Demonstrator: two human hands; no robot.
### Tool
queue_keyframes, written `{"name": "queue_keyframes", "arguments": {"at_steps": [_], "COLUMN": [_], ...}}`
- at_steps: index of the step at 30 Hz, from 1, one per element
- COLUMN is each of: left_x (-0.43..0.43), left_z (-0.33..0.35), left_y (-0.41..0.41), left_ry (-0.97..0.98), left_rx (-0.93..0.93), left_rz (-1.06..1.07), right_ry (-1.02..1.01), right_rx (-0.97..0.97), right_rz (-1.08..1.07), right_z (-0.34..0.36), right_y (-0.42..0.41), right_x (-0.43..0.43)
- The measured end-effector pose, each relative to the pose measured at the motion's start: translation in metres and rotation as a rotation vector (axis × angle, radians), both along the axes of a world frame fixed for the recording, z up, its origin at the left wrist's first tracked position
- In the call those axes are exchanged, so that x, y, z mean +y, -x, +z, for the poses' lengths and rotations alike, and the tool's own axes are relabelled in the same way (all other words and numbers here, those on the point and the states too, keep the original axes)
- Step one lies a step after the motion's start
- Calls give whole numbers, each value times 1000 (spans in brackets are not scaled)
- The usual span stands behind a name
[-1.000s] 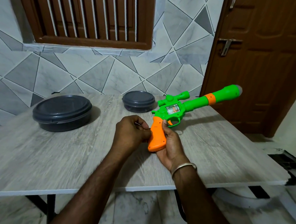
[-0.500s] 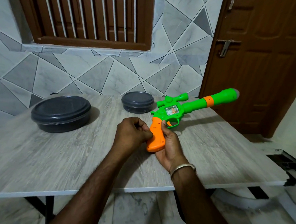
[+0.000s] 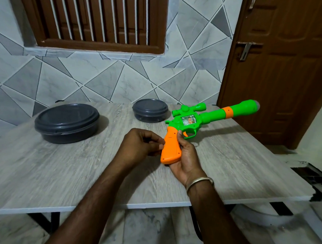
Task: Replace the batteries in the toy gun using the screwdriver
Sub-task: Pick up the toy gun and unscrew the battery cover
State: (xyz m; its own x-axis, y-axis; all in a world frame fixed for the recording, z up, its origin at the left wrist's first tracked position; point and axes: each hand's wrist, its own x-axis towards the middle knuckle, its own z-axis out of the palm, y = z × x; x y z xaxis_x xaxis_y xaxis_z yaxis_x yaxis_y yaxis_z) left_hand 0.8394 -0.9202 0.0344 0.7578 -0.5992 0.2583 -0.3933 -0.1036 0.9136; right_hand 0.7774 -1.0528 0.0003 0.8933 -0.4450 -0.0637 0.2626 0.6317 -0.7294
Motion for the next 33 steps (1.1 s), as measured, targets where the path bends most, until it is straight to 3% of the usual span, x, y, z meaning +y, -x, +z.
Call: {"name": "queue_keyframes", "arguments": {"at_steps": [3,10,14,17,19,21,24,26,31,33], "left_x": [1,1,2,2,0,-4,-15,-22,-30,-31], "left_z": [-1,1,4,1,-4,-12,-19,-19,-14,-12], "left_y": [-2,-7,-9,-11,-8,2,23,31,31,31], "left_ry": [-55,-144,-170,-170,-126,-6,335,503,606,654], "left_rx": [-170,-757,-939,-947,-810,-524,257,678,944,1079], "left_rz": [-17,-60,-98,-94,-26,101,265,230,132,49], "right_ry": [-10,-41,-28,-47,-50,-38,37,143,551,891], "right_rx": [-9,34,53,59,54,30,65,130,146,221], "right_rz": [3,-12,16,24,20,18,-38,-97,-299,-378], "right_z": [3,5,6,6,5,5,6,11,24,26], "right_y": [3,4,4,3,4,4,0,-3,-10,-10], "right_x": [0,2,3,3,2,2,1,5,18,26]}}
